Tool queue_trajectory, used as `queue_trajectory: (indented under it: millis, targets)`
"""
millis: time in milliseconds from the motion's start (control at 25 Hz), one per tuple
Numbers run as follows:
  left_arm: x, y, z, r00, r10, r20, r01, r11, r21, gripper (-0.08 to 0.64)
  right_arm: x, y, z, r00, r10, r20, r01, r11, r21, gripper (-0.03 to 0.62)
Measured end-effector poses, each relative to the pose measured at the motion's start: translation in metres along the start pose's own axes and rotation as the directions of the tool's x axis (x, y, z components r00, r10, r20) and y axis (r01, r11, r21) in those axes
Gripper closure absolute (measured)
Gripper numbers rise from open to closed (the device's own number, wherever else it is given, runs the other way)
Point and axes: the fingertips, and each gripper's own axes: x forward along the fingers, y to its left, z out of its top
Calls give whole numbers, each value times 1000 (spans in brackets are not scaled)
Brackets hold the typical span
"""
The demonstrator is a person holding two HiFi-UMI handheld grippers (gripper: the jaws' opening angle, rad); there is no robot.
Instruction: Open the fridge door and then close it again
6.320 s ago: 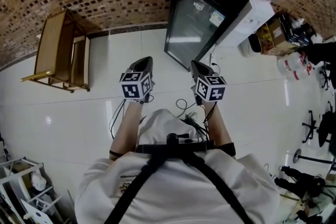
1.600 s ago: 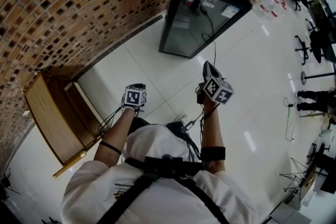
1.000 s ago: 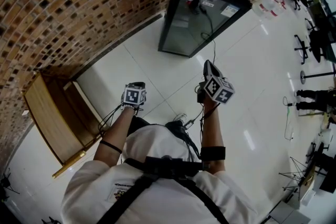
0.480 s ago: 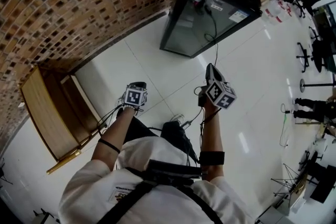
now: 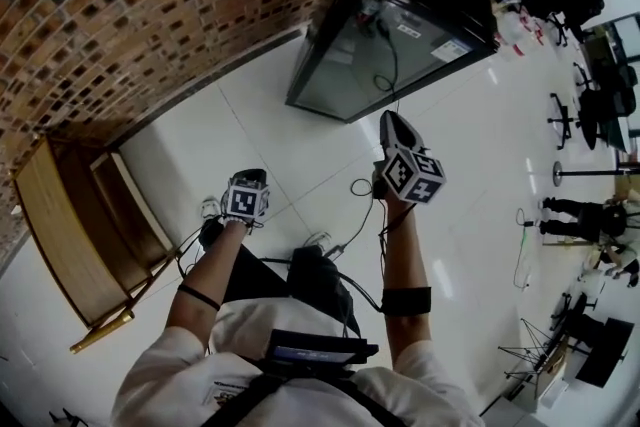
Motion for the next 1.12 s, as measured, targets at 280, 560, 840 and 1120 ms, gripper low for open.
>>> queue_trajectory:
  millis: [280,560,840,1120]
  targets:
    - [12,-23,68,994,-41,101,42,999,-1,523,49,7,121,995,97,18,-87,946,-312,368]
    - [15,-42,122,983,-69,170,73,997,-17,523,97,7,200,987,145,-70,-158,794,-586,330]
    - [17,-51,146,977,-95,193,103,994,-32,523,139,6,216,969,158,-192,-249,625,-740,322]
    - [22,-50,142,980,-90,176,102,993,-61,525,158,-9,208,926,107,-363,-367,484,-794,325]
